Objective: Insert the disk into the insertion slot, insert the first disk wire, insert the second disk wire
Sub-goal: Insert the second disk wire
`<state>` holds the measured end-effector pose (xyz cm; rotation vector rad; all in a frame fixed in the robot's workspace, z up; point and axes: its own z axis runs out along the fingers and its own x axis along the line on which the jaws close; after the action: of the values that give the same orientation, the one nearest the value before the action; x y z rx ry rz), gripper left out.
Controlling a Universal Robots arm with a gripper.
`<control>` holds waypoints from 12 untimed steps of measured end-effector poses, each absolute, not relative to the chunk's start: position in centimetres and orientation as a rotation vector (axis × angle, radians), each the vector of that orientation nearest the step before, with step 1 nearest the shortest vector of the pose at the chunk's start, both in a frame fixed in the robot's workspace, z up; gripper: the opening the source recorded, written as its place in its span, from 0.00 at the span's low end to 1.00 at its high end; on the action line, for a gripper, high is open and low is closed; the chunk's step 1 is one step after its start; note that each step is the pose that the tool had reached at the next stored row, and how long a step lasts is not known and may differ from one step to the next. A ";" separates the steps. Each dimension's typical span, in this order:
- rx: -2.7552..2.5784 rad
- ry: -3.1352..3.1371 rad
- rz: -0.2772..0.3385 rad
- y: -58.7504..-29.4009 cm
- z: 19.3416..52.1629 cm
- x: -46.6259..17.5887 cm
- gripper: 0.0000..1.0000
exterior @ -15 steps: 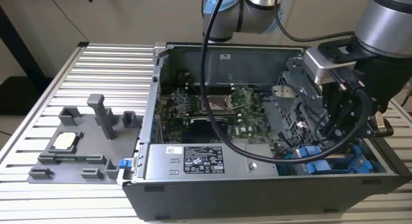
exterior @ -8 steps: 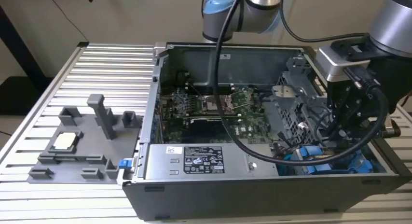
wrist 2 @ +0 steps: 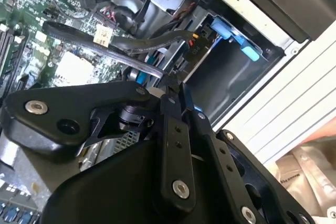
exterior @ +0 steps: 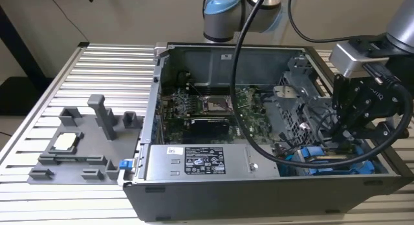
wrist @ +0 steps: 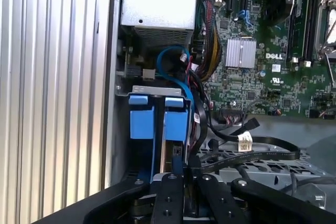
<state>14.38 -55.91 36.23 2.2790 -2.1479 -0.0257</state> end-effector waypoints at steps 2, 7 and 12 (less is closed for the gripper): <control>2.278 -2.147 -0.033 -55.9 36.2 14.5 0.16; 2.276 -2.147 -0.037 -56.0 36.1 14.7 0.16; 2.267 -2.152 -0.041 -56.1 36.0 14.8 0.16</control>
<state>14.76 -56.09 36.04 2.2670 -2.1521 -0.0411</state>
